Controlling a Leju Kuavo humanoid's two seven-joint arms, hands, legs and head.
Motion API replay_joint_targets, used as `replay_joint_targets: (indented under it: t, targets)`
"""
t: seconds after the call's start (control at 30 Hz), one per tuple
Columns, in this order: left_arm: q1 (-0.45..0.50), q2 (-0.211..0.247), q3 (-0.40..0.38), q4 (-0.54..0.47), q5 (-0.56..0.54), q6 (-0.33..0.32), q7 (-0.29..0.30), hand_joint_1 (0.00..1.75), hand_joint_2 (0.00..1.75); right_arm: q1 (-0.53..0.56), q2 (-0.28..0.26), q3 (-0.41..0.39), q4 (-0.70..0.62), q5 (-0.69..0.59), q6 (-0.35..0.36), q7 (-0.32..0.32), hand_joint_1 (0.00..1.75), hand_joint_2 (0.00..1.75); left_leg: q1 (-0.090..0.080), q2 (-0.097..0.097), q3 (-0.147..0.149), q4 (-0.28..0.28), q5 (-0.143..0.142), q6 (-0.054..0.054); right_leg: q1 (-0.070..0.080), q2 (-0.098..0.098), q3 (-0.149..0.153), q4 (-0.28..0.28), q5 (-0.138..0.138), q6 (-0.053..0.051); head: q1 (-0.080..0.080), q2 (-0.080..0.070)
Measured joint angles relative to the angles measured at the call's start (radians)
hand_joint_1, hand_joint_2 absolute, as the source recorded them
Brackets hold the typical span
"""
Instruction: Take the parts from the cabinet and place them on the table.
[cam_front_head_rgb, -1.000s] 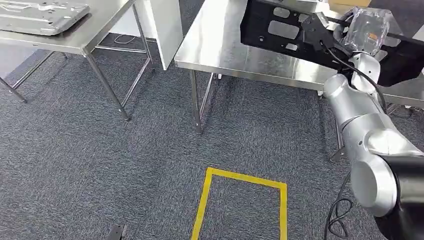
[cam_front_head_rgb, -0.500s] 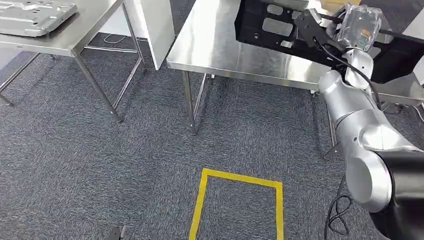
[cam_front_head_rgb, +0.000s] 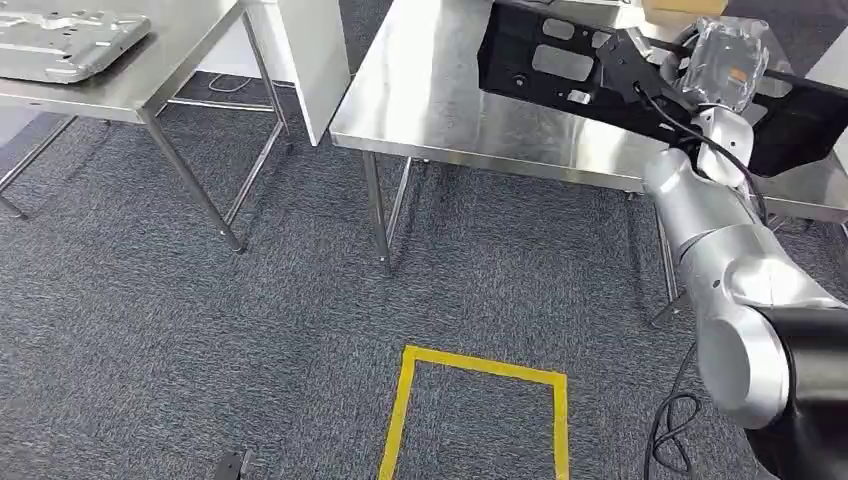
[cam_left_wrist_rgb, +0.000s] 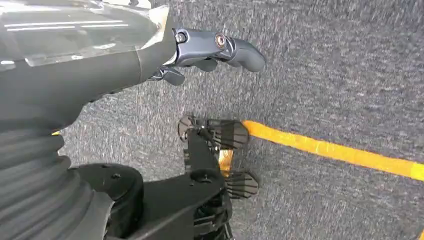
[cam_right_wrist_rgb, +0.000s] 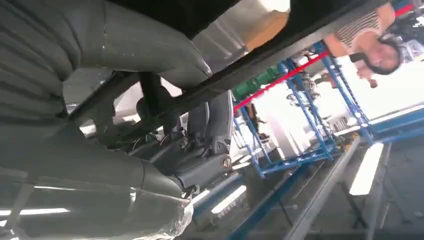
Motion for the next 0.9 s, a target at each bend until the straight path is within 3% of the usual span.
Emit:
replay_joint_targets:
  t: [0.07,0.17,0.2,0.23,0.27,0.33,0.37,0.4,0.5,0.53,0.57,0.63,0.7,0.73,0.77,0.83,0.87,0.9]
  targets:
    - [0.000,0.001,0.000,0.000,0.000,0.000,0.000,0.00,1.75,-0.001,-0.001,0.000,0.000,0.000,-0.001,0.000,1.75,1.75,0.003,-0.001,-0.022,0.053,-0.030,-0.011,-0.006,0.000,0.017,-0.001,-0.011,-0.016,-0.006,0.000]
    - [0.002,0.001,0.000,0.000,-0.001,0.000,0.002,0.00,1.75,0.004,0.003,0.000,0.000,0.000,-0.001,0.000,1.75,1.75,0.009,-0.001,-0.158,0.286,-0.110,-0.022,-0.001,0.003,0.028,-0.001,-0.023,-0.030,-0.010,0.000]
    - [0.002,0.001,0.000,0.000,-0.001,0.000,0.002,0.00,1.75,0.008,0.003,0.000,0.000,0.000,-0.001,0.000,1.75,1.75,0.009,-0.001,-0.191,0.320,-0.105,-0.021,0.000,0.005,0.033,-0.001,-0.028,-0.031,-0.011,0.000]
    - [0.003,0.001,0.000,0.000,-0.001,0.000,0.003,0.00,1.75,0.011,0.002,0.000,0.000,0.000,-0.001,0.000,1.75,1.75,0.009,-0.001,-0.197,0.302,-0.075,-0.019,0.001,0.007,0.041,0.000,-0.033,-0.030,-0.011,0.000]
    - [0.003,0.001,0.000,0.000,-0.001,0.000,0.003,0.00,1.75,0.014,0.002,0.000,0.000,0.000,-0.001,0.000,1.75,1.75,0.009,-0.001,-0.180,0.246,-0.027,-0.016,0.001,0.009,0.050,0.000,-0.041,-0.028,-0.011,0.000]
    - [0.002,0.002,0.000,0.000,-0.001,0.000,0.003,0.00,1.75,0.014,0.002,0.000,0.000,0.000,-0.002,0.000,1.75,1.75,0.008,-0.002,-0.108,0.068,0.085,-0.002,0.003,0.010,0.071,-0.001,-0.056,-0.023,-0.012,0.000]
    - [0.002,0.004,0.000,0.000,-0.001,0.000,0.003,0.00,1.75,0.013,0.002,0.000,0.000,0.000,-0.002,-0.001,1.75,1.75,0.003,-0.003,-0.081,0.029,0.086,0.007,0.006,0.012,0.076,-0.002,-0.062,-0.018,-0.010,0.000]
    - [0.001,0.004,0.000,0.000,-0.001,0.000,0.003,0.00,1.75,0.009,0.001,0.000,0.001,0.000,-0.002,-0.002,1.75,1.75,0.001,-0.003,-0.068,0.008,0.077,0.009,0.012,0.013,0.074,0.000,-0.064,-0.015,-0.010,0.000]
    - [0.000,0.004,0.000,0.000,-0.001,0.000,0.005,0.00,1.75,0.011,0.000,0.000,0.000,0.001,-0.003,-0.002,1.75,1.75,-0.003,-0.002,-0.068,0.007,0.070,0.020,0.010,0.014,0.076,-0.009,-0.067,-0.001,-0.013,0.000]
    - [0.000,0.004,0.000,0.000,-0.001,0.000,0.005,0.00,1.75,0.012,-0.001,0.000,-0.001,0.002,-0.003,-0.002,1.75,1.75,0.007,-0.001,-0.056,-0.008,0.074,0.026,0.008,0.010,0.066,-0.002,-0.077,0.004,-0.013,0.000]
    - [-0.001,0.003,-0.001,0.000,-0.001,0.001,0.005,0.00,1.75,0.010,-0.002,0.000,-0.001,0.002,-0.003,-0.002,1.75,1.75,0.006,-0.002,-0.051,-0.012,0.072,0.030,0.008,0.007,0.053,0.029,-0.087,0.005,-0.011,0.000]
    - [-0.002,0.003,-0.001,0.000,-0.001,0.001,0.005,0.00,1.75,0.010,-0.006,0.000,-0.001,0.002,-0.003,-0.002,1.75,1.75,0.006,-0.004,-0.047,-0.012,0.066,0.040,0.006,0.007,-0.035,0.189,-0.142,0.002,-0.009,0.000]
    - [0.001,0.002,-0.001,0.000,-0.001,0.000,0.005,0.00,1.75,0.024,-0.009,0.000,0.001,0.003,-0.003,-0.002,1.75,1.75,0.006,-0.005,-0.040,-0.011,0.058,0.043,0.005,0.007,-0.122,0.323,-0.166,0.008,-0.009,0.000]
    - [0.002,0.002,-0.001,0.000,-0.001,0.000,0.005,0.00,1.75,0.031,-0.009,-0.001,0.002,0.002,-0.003,-0.002,1.75,1.75,0.006,-0.007,-0.033,-0.011,0.052,0.042,0.002,0.007,-0.134,0.319,-0.149,0.015,-0.009,0.000]
    - [0.003,0.002,-0.001,0.000,-0.001,0.000,0.005,0.00,1.75,0.034,-0.010,-0.001,0.002,0.003,-0.003,-0.001,1.75,1.75,0.006,-0.008,-0.024,-0.011,0.045,0.040,0.000,0.006,-0.118,0.267,-0.111,0.026,-0.008,0.000]
    - [0.002,-0.001,-0.001,0.000,-0.001,0.000,0.005,0.00,1.75,0.031,-0.011,0.000,0.002,0.006,-0.003,-0.002,1.75,1.75,0.006,-0.009,-0.004,-0.009,0.030,0.032,-0.004,0.001,-0.045,0.080,-0.010,0.044,-0.008,0.000]
    - [0.002,-0.001,-0.001,0.000,-0.001,0.000,0.005,0.00,1.75,0.029,-0.012,0.000,0.002,0.006,-0.003,-0.002,1.75,1.75,0.005,-0.009,0.001,-0.009,0.022,0.026,-0.004,-0.007,-0.016,0.002,0.022,0.045,-0.006,0.000]
    - [0.001,-0.001,-0.001,0.000,-0.001,0.000,0.005,0.00,1.75,0.025,-0.013,0.000,0.002,0.006,-0.003,-0.002,1.75,1.75,-0.004,-0.010,0.002,-0.002,0.012,0.020,0.006,-0.004,0.003,-0.007,0.013,0.032,-0.006,0.000]
